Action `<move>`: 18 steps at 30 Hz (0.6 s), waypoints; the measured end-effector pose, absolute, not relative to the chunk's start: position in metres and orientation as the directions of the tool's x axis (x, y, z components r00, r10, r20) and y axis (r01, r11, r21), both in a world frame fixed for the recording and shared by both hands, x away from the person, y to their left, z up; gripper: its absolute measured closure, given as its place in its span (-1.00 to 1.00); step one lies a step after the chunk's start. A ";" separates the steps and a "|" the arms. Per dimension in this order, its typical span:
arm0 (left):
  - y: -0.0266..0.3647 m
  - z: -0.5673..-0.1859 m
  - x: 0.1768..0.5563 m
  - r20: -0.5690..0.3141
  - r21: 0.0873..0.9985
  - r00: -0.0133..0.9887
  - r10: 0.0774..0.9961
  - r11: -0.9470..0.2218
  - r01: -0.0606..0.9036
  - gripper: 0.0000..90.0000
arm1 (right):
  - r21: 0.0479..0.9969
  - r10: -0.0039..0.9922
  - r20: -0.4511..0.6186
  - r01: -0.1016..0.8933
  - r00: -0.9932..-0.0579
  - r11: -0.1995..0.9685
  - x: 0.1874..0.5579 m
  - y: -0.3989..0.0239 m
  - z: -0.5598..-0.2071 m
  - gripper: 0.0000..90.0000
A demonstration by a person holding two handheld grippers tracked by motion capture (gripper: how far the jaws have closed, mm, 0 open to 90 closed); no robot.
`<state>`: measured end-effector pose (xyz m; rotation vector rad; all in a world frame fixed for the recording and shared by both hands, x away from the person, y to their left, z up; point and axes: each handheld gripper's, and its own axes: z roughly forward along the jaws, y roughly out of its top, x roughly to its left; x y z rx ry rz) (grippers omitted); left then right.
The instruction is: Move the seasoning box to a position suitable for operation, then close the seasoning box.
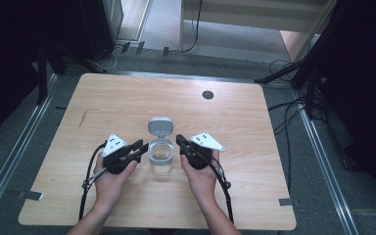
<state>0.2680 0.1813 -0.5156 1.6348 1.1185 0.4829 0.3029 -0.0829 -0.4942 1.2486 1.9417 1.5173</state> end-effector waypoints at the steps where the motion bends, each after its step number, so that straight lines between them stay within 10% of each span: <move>1: 0.189 -0.518 0.267 -0.216 0.906 0.480 0.850 -0.009 0.424 0.34 | 0.912 0.814 0.226 0.410 -0.535 0.016 0.307 -0.085 -0.492 0.95; 18: 0.298 -0.552 0.253 -0.302 0.894 0.299 0.905 0.160 0.419 -0.08 | 0.915 0.731 0.245 0.401 -0.636 0.042 0.366 -0.076 -0.463 0.91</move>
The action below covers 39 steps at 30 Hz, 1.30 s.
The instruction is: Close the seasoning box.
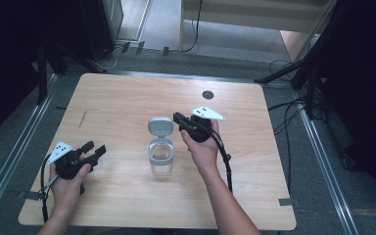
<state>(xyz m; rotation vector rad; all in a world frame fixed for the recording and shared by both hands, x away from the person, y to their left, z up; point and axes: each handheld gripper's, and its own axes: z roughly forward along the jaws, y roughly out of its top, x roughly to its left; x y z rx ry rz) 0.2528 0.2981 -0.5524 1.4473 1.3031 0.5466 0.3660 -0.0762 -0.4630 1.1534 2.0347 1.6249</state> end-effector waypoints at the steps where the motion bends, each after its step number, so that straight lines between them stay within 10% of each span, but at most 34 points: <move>1: 0.298 -0.552 0.252 -0.302 0.896 0.303 0.904 0.160 0.415 -0.08 | 0.915 0.723 0.256 0.402 -0.641 0.032 0.368 -0.075 -0.461 0.91; 18: 0.296 -0.552 0.253 -0.300 0.893 0.274 0.914 0.168 0.418 -0.12 | 0.928 0.684 0.227 0.367 -0.693 0.064 0.329 -0.097 -0.451 0.85; 30: 0.296 -0.552 0.254 -0.303 0.890 0.265 0.916 0.172 0.422 -0.14 | 0.925 0.790 0.203 0.379 -0.578 0.039 0.308 -0.174 -0.487 -0.17; 39: 0.296 -0.552 0.254 -0.303 0.889 0.256 0.918 0.175 0.423 -0.15 | 0.917 0.829 0.185 0.397 -0.528 0.049 0.296 -0.218 -0.505 -0.38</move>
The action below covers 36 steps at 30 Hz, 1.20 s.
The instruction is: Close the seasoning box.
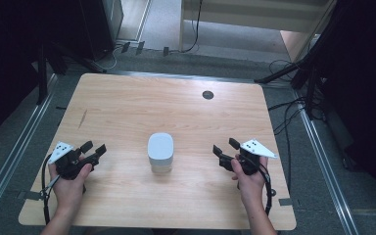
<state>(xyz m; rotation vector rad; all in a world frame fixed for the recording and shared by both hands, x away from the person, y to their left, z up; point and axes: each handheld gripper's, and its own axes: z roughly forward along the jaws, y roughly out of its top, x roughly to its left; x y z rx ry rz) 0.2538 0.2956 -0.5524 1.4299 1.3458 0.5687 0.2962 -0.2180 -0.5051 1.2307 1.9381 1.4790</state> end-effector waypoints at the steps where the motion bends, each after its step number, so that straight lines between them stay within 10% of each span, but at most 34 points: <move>1: 0.296 -0.552 0.254 -0.303 0.889 0.256 0.918 0.175 0.423 -0.16 | 0.917 0.829 0.185 0.397 -0.528 0.049 0.296 -0.218 -0.505 -0.38; 36: 0.298 -0.553 0.253 -0.317 0.887 0.253 0.914 0.191 0.420 -0.16 | 0.906 0.925 0.190 0.421 -0.328 -0.037 0.239 -0.324 -0.546 -0.38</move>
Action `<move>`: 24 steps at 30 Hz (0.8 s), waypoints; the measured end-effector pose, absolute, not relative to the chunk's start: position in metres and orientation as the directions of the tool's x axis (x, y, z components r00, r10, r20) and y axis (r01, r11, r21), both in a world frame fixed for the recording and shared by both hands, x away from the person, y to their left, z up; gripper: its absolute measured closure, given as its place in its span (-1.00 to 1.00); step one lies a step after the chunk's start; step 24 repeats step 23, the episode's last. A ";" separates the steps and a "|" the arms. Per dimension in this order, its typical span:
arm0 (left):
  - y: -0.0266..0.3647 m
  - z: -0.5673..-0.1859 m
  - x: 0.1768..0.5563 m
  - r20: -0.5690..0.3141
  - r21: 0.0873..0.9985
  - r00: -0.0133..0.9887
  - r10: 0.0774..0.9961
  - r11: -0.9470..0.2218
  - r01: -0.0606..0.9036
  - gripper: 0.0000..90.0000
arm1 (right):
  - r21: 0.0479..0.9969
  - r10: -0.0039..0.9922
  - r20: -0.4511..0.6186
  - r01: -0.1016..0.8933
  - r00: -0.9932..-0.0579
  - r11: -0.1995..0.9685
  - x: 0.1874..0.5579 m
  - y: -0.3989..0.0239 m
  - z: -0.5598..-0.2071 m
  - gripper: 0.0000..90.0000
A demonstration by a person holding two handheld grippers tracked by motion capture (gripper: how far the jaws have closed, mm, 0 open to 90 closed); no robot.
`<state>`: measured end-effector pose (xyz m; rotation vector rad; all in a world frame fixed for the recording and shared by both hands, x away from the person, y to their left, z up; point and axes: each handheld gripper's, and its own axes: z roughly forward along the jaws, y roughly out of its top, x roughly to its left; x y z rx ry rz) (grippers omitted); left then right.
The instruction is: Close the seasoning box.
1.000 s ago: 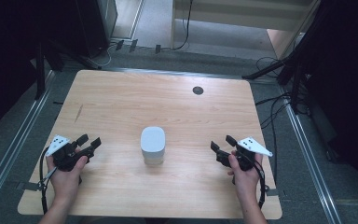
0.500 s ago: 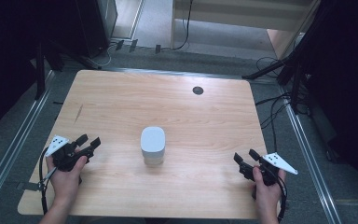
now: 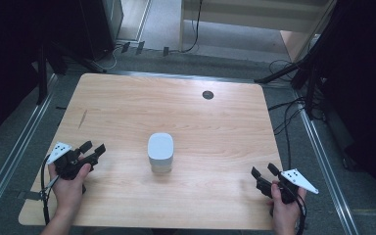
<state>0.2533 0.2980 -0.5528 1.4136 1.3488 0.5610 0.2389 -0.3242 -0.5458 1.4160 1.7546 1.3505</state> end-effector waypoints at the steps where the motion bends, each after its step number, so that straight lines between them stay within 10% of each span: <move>1: 0.298 -0.553 0.253 -0.319 0.887 0.251 0.914 0.195 0.419 -0.16 | 0.907 0.924 0.198 0.419 -0.328 -0.045 0.239 -0.325 -0.546 -0.38; 24: 0.297 -0.553 0.254 -0.314 0.884 0.248 0.916 0.187 0.427 -0.14 | 0.899 0.944 0.229 0.423 -0.238 -0.112 0.236 -0.337 -0.546 -0.41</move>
